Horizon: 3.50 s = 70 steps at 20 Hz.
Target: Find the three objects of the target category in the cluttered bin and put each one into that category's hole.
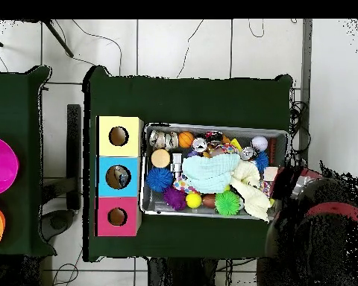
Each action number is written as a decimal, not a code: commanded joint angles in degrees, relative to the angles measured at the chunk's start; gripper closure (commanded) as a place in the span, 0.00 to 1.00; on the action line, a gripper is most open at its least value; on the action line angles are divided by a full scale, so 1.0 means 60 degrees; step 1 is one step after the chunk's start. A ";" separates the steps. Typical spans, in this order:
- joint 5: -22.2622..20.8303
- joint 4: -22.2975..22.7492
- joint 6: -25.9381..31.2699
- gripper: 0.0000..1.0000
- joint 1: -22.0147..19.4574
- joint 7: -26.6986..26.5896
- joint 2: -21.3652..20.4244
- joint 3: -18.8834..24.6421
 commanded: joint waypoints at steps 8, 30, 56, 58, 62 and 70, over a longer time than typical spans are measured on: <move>-0.1177 0.1664 -0.0003 0.00 -0.0415 -0.2696 0.0191 0.1453; -0.1465 0.2981 -0.1600 0.00 -0.1415 -0.1940 0.0391 0.2294; -0.1593 0.3186 -0.1492 0.00 -0.2056 -0.1707 0.0386 0.3157; -0.1534 0.3312 -0.1712 0.00 -0.2077 -0.1516 0.0383 0.3177; -0.2089 0.3001 -0.1584 0.00 -0.1741 -0.1249 0.0339 0.2897; -0.2396 0.2796 -0.1120 0.00 -0.1387 -0.0532 0.0213 0.2633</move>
